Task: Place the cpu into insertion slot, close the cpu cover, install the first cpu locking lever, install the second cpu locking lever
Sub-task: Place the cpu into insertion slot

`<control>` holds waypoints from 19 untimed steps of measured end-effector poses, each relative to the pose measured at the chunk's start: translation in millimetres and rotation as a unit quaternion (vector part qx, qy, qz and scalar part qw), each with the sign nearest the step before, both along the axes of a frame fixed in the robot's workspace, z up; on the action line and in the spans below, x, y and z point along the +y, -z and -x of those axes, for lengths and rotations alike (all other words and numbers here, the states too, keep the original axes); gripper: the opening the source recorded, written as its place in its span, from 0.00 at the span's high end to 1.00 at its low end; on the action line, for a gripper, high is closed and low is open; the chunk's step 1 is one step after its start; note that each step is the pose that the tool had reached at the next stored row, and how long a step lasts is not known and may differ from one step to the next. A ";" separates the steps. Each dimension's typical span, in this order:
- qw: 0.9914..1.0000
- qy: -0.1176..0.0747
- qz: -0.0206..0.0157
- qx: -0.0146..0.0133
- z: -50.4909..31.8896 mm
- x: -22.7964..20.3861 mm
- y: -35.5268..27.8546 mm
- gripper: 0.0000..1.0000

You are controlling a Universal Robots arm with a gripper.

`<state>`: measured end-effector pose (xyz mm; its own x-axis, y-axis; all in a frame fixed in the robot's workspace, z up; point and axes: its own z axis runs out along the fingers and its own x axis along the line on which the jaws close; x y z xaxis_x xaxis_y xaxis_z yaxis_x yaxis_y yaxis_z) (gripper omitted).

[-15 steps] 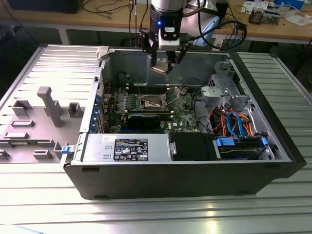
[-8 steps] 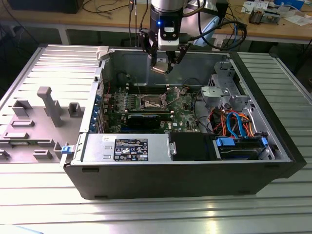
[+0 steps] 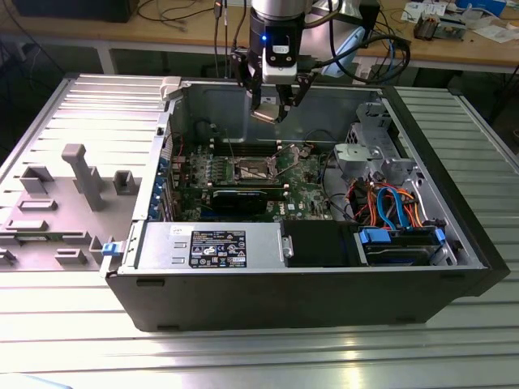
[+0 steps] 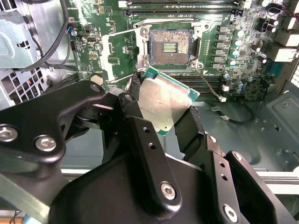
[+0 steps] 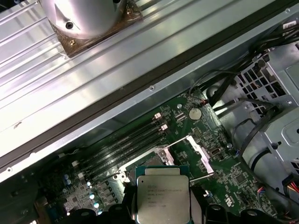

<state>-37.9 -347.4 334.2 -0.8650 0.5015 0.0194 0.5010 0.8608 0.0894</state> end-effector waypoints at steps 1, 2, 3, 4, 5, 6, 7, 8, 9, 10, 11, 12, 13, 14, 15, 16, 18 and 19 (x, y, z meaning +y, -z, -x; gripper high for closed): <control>1.000 0.001 0.000 0.000 0.0 0.0 0.0 0.45; 1.000 0.002 0.000 0.000 0.0 0.0 0.0 0.45; 1.000 0.004 0.000 0.000 0.0 0.0 0.0 0.45; 1.000 0.005 0.000 0.000 0.0 0.0 0.0 0.45; 1.000 0.006 0.000 0.000 0.0 0.0 0.0 0.45; 1.000 0.006 0.000 0.000 0.0 0.0 0.0 0.45; 1.000 0.007 0.000 0.000 0.0 0.0 0.0 0.45; 1.000 0.008 0.000 0.000 0.0 0.0 0.0 0.45; 1.000 0.010 0.000 0.000 0.0 0.0 0.0 0.45; 1.000 0.011 0.000 0.000 0.0 0.0 0.0 0.45; 1.000 0.013 0.000 0.000 0.0 0.0 0.0 0.45; 1.000 0.014 0.000 0.000 0.0 0.0 0.0 0.45; 1.000 0.015 0.000 0.000 0.0 0.0 0.0 0.45; 1.000 0.016 0.000 0.000 0.0 0.0 0.0 0.45; 1.000 0.017 0.000 0.000 0.0 0.0 0.0 0.45; 1.000 0.017 0.000 0.000 0.0 0.0 0.0 0.45; 1.000 0.019 0.000 0.000 0.0 0.0 0.0 0.45; 1.000 0.020 0.000 0.000 0.0 0.0 0.0 0.45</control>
